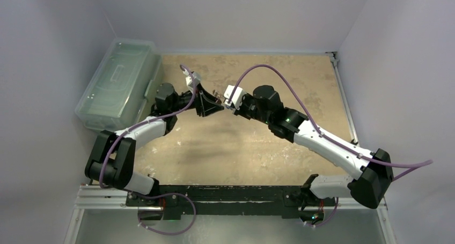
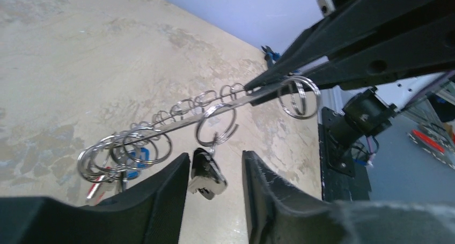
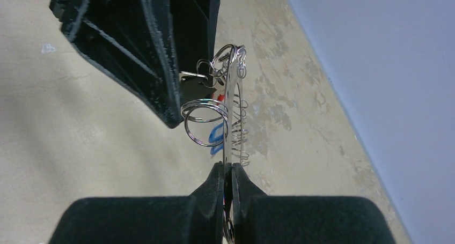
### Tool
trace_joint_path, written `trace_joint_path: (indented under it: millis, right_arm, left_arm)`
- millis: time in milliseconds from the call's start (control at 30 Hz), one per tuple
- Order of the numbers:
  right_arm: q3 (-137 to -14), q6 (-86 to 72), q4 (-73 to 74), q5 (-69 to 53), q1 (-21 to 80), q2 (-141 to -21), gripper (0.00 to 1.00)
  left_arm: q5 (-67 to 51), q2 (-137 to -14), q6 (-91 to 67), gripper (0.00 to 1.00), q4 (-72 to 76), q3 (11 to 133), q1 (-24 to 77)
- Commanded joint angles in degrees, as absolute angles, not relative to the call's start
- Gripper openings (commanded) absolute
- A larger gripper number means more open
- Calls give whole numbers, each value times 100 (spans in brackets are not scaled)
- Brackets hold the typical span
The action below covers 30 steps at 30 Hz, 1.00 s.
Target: Remove the keys from the keyring
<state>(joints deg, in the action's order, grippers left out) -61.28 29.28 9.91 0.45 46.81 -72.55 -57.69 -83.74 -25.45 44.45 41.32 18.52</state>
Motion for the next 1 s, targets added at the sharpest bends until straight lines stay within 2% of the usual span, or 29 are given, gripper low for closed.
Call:
trace_joint_path:
  millis: [0, 267, 433, 667, 800, 967]
  right_arm:
    - [-6486, 2824, 691, 9, 4658, -6988, 0]
    - [-6407, 2719, 588, 18, 4637, -6914, 0]
    - [-6186, 2695, 439, 306, 4543, -6853, 0]
    - [-5863, 2571, 360, 257, 4407, -6820, 0]
    - [-5690, 2385, 373, 18, 4216, -6859, 0]
    - [-5471, 2037, 388, -633, 3912, -6873, 0]
  left_arm:
    - [-5237, -8420, -2200, 35, 4128, 4158, 1881]
    - [-5137, -8348, -2184, 0, 3900, 4226, 1814]
    - [-5496, -8235, -2144, 0, 3409, 4423, 1717]
    - [-5852, -8088, -1027, 0, 1214, 5132, 1714]
    - [-5717, -8048, 206, 0, -552, 5741, 1714]
    - [-5291, -7914, 932, 0, -1453, 6153, 1714]
